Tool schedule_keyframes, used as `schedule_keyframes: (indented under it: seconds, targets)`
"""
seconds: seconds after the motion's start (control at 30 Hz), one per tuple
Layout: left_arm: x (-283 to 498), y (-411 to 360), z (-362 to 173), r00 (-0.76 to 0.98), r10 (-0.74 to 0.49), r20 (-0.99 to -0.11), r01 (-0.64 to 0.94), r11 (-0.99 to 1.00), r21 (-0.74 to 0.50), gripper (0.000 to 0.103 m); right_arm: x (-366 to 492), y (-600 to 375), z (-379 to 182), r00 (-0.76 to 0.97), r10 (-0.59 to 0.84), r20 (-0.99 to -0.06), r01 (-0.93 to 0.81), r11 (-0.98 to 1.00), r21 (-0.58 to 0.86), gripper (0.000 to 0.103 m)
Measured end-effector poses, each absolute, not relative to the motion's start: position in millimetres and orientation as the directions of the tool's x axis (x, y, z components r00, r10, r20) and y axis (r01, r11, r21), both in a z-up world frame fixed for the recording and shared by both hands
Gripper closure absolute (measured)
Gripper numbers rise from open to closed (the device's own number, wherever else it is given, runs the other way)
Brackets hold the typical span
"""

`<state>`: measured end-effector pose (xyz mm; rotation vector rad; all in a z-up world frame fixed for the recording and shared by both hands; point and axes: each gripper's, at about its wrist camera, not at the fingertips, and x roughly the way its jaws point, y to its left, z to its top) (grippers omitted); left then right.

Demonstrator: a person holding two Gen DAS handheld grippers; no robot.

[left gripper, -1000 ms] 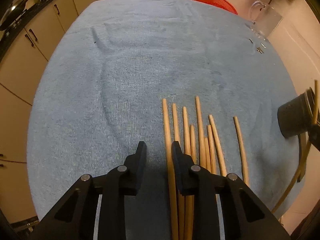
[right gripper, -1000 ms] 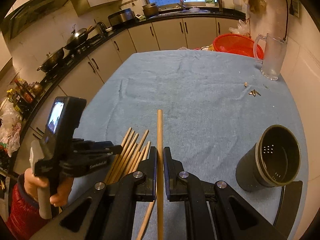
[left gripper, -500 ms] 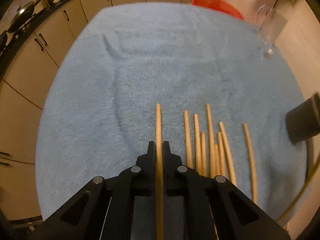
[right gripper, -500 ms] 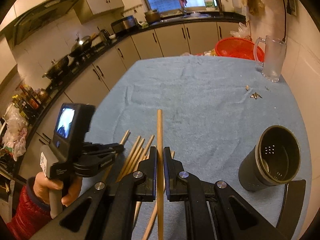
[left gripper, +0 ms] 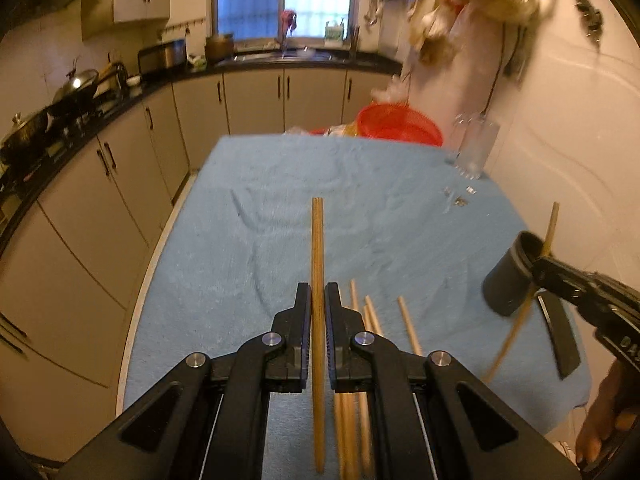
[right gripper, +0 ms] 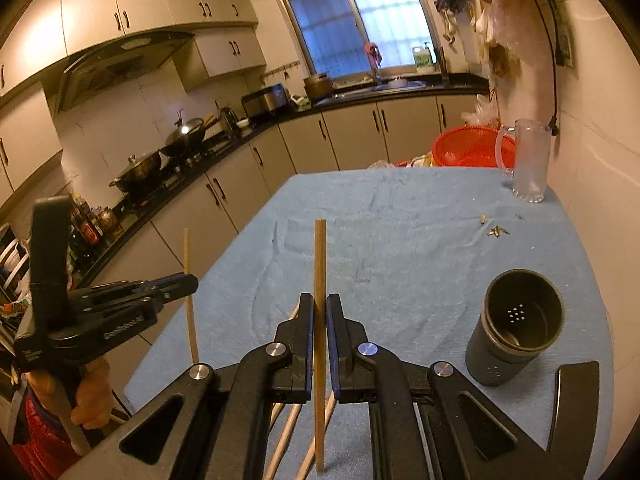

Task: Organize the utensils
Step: 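Lift both chopsticks upright and carry them over the black cup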

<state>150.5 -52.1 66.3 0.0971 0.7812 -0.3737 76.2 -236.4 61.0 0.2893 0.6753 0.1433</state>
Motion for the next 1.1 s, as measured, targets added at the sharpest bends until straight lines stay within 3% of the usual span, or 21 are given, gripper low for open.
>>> schedule_keyframes:
  seconds: [0.67, 1.1]
  targets:
    - [126, -82, 118, 0.708, -0.316, -0.632, 0.409, 0.913, 0.001, 0.097, 52, -261, 82, 0.827, 0.202, -0.525, -0.011, 0.939, 0.345, 0.096]
    - [117, -144, 164, 0.701, -0.424, -0.573, 0.520, 0.854, 0.003, 0.097, 30, -316, 135, 0.898, 0.096, -0.429, 0.063, 0.938, 0.342, 0.096]
